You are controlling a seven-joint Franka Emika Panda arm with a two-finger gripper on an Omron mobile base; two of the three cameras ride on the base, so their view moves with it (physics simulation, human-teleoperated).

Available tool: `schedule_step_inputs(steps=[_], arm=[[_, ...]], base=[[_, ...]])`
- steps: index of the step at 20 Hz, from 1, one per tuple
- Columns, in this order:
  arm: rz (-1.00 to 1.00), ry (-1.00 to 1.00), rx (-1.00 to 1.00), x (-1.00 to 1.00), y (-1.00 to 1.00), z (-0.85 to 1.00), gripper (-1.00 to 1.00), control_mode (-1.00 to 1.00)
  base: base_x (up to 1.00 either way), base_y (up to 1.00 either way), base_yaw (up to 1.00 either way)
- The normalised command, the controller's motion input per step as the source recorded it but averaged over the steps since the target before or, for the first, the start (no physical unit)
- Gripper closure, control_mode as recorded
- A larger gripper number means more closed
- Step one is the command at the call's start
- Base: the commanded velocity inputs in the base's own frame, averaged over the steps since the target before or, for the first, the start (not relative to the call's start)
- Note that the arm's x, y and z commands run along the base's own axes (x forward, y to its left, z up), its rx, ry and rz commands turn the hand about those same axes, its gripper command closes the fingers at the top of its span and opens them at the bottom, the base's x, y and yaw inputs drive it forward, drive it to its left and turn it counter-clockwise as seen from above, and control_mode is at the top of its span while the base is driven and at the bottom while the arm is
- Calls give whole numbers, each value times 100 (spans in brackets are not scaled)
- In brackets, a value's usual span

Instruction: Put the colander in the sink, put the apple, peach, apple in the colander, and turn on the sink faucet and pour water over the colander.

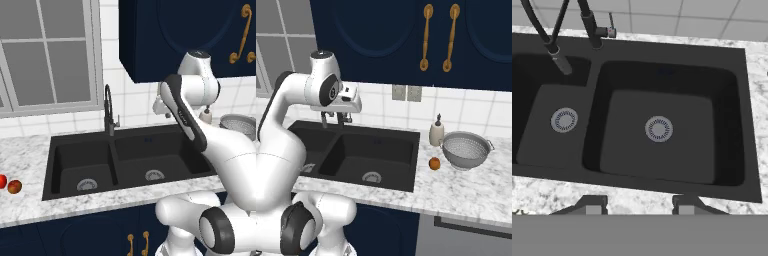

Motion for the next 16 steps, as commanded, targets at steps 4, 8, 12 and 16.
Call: schedule_step_inputs(steps=[4,8,12,16], arm=[[0,1,2,-9,-39,-5,-100,-100],[0,4,0,-15,-100,-25,-100,-100],[0,6,0,-1,-100,-33,-100,-100],[-8,6,-1,0,-96,-37,-100,-100]], base=[[0,0,0],[0,0,0],[0,0,0],[0,0,0]])
